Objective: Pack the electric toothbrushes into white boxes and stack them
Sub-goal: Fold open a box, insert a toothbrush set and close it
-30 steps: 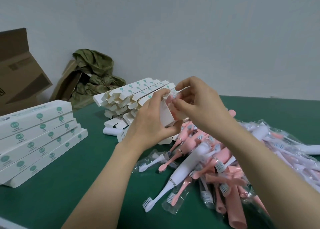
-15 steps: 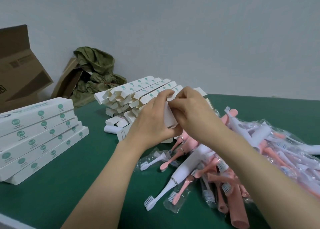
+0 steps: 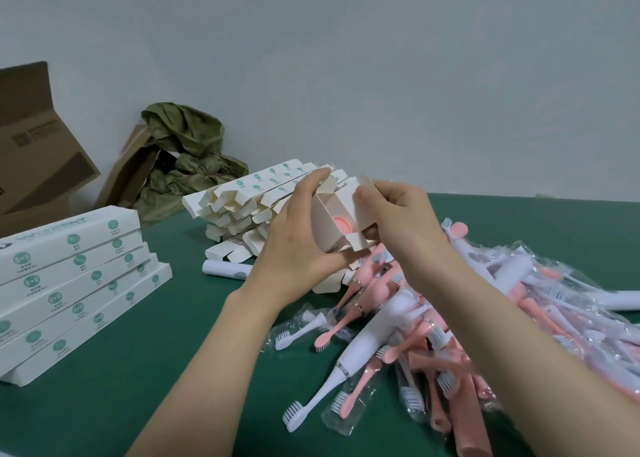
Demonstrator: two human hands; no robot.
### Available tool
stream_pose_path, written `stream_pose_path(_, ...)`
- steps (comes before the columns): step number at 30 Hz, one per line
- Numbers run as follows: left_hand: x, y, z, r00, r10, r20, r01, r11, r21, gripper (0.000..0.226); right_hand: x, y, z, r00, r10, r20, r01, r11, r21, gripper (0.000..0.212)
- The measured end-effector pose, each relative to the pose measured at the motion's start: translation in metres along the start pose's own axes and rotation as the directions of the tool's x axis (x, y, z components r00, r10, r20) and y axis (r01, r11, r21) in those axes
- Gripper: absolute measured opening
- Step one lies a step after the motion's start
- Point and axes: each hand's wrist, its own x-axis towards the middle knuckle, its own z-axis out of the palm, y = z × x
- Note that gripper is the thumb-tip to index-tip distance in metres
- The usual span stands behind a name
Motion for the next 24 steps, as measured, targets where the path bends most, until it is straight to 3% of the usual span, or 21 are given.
stream_pose_path(4, -0.001, 0.011, 0.008, 0.978, 0.104, -0.182, -0.107, 0.994, -0.005, 0.046, -0.006, -0.005, 0.003, 0.999, -0.052, -0.001, 0.052, 0.996, 0.072, 0.039)
stream_pose_path(7, 0.001, 0.016, 0.010, 0.955, 0.058, -0.292, -0.075, 0.996, -0.046, 0.033, -0.019, -0.011, 0.015, 0.989, -0.133, 0.068, 0.128, 0.989, 0.069, 0.031)
stream_pose_path(10, 0.002, 0.020, 0.010, 0.952, -0.066, -0.298, 0.016, 0.985, -0.170, 0.038, -0.027, -0.010, 0.026, 0.982, -0.172, 0.084, 0.173, 0.985, -0.009, 0.032)
stream_pose_path(13, 0.004, 0.022, 0.012, 0.968, -0.057, -0.243, 0.003, 0.976, -0.217, 0.035, -0.026, -0.009, 0.024, 0.983, -0.183, 0.010, 0.183, 0.983, 0.015, 0.037)
stream_pose_path(20, 0.005, 0.020, 0.013, 0.959, -0.106, -0.264, 0.014, 0.945, -0.328, 0.027, -0.023, -0.001, 0.020, 0.959, -0.283, 0.016, 0.284, 0.957, -0.060, 0.036)
stream_pose_path(22, 0.004, 0.019, 0.013, 0.975, -0.141, -0.169, 0.081, 0.943, -0.321, 0.046, -0.020, 0.002, 0.017, 0.953, -0.302, -0.010, 0.299, 0.948, -0.106, 0.036)
stream_pose_path(24, 0.004, 0.011, 0.011, 0.981, -0.175, -0.090, 0.162, 0.978, -0.133, 0.066, -0.018, 0.008, 0.017, 0.947, -0.316, -0.049, 0.305, 0.939, -0.160, 0.037)
